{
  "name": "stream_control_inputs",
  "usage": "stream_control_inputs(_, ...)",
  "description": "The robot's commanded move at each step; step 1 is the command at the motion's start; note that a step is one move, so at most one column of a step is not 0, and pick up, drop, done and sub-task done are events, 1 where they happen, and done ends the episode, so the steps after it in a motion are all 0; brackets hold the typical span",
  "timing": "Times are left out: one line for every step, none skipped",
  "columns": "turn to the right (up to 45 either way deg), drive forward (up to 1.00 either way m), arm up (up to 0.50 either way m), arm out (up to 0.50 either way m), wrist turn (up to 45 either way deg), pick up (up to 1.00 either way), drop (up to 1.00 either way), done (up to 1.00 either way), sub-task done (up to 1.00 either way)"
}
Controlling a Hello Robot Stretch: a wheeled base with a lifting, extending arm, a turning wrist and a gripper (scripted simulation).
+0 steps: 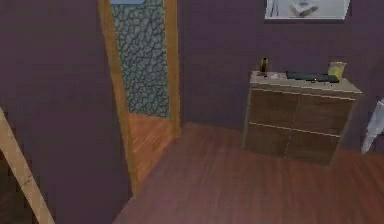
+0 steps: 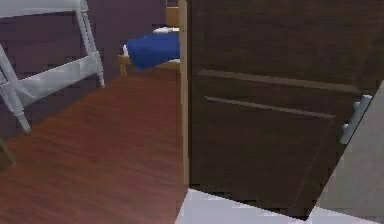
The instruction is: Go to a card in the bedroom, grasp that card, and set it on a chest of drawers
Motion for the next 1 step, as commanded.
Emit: stream_control_inputs(0.0,1.00,0.00,0.00,0.0,0.00,0.00,0.00,0.00)
